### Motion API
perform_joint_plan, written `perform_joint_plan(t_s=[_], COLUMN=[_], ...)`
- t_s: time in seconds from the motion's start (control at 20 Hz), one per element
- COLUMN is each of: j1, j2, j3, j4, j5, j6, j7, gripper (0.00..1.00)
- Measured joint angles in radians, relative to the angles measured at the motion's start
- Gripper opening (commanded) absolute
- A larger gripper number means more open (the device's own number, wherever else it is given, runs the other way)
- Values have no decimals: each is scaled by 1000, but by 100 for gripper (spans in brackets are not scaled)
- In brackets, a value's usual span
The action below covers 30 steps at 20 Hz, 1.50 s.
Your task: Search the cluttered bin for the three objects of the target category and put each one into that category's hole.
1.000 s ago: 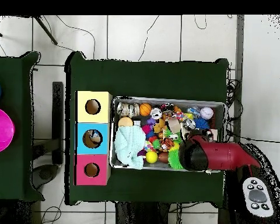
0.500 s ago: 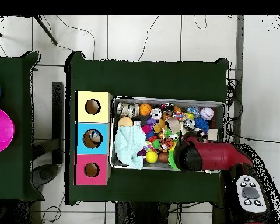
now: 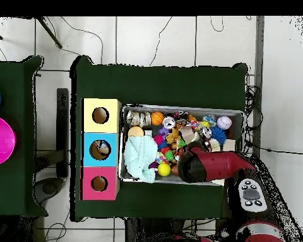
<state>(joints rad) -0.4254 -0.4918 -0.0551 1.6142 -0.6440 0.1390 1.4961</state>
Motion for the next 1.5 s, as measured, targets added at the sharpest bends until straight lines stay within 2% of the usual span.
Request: perform_joint_plan(t_s=[0.1, 0.15, 0.55, 0.85, 1.1, 1.15, 1.5], j1=[11, 23, 34, 20, -64, -99, -158], j2=[17, 37, 52, 44, -47, -101, -246], j3=[-11, -34, -65, -52, 30, 60, 103], j4=[-10, -21, -36, -30, 35, 68, 125], j5=[0, 1, 9, 14, 48, 68, 97], j6=[-30, -63, -89, -88, -8, 49, 201], j7=[0, 0, 0, 0, 0, 0, 0], gripper=[0, 100, 100, 100, 100, 100, 100])
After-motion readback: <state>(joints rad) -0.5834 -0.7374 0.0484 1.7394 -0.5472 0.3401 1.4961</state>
